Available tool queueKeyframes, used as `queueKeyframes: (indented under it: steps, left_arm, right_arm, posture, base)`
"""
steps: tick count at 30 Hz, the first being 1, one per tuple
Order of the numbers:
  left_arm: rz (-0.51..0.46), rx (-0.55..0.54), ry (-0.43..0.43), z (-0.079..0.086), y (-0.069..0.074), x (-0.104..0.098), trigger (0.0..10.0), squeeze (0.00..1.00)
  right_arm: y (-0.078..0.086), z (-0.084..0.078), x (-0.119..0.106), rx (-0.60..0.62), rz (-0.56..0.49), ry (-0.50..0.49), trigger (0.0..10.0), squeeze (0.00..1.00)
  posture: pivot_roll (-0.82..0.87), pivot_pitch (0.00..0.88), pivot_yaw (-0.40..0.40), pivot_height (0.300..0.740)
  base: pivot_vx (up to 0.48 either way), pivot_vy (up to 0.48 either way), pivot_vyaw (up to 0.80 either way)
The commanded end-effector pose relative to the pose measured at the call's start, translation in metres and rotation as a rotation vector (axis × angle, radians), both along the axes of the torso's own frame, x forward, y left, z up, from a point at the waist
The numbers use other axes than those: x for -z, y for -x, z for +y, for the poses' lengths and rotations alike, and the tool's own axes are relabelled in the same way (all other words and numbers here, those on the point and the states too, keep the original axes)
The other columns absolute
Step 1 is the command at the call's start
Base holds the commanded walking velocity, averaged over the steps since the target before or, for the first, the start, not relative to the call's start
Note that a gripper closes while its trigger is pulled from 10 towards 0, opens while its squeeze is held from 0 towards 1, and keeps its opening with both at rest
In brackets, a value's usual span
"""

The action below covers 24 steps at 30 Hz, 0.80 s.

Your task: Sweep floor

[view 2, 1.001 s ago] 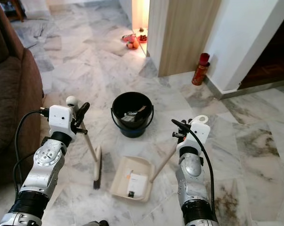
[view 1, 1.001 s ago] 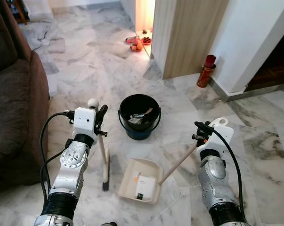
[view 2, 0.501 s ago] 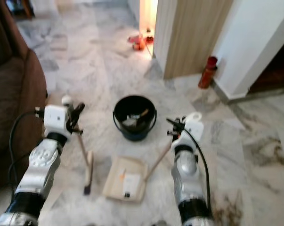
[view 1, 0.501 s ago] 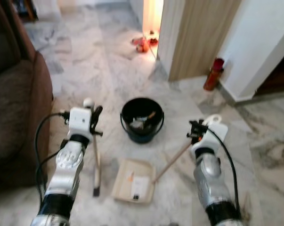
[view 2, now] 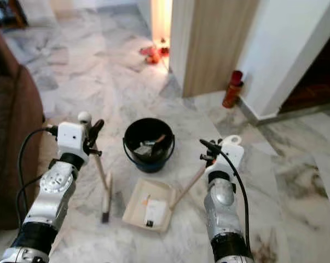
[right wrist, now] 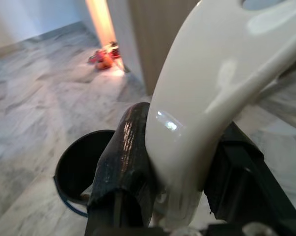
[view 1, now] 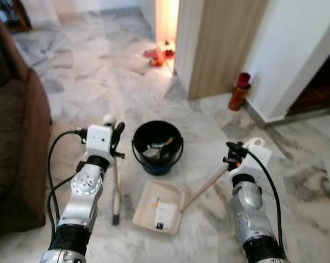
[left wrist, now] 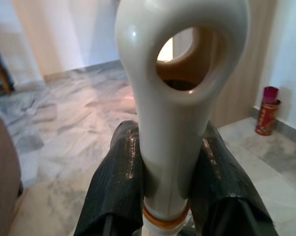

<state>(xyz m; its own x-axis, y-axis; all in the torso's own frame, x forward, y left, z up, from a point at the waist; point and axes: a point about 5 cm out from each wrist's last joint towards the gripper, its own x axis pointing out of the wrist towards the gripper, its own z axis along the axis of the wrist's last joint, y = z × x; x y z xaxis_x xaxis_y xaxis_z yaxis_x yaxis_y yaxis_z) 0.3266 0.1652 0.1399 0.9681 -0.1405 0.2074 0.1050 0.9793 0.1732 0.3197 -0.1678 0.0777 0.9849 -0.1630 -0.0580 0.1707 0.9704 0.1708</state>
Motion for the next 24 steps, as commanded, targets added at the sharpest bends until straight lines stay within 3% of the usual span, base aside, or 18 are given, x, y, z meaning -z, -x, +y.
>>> queueKeyframes:
  steps: [1,12,24]
  left_arm:
    - [-0.035,-0.002,-0.018,0.002,0.000,-0.007,10.0,0.00]
    - [-0.037,-0.002,-0.013,0.003,0.000,-0.007,10.0,0.00]
    - [-0.028,0.002,-0.015,0.001,0.000,-0.005,10.0,0.00]
  right_arm:
    - [-0.003,0.001,-0.009,-0.004,-0.044,-0.003,10.0,0.00]
    - [-0.002,0.002,-0.014,-0.033,-0.054,0.011,10.0,0.00]
    - [0.009,0.003,-0.044,-0.122,-0.114,0.014,10.0,0.00]
  posture:
    - [-0.04,0.113,-0.032,0.740]
    - [-0.04,0.128,-0.028,0.740]
    - [-0.05,0.135,-0.030,0.740]
  base:
    - [0.259,0.000,0.00]
    - [0.093,0.000,0.00]
    - [0.000,0.000,0.00]
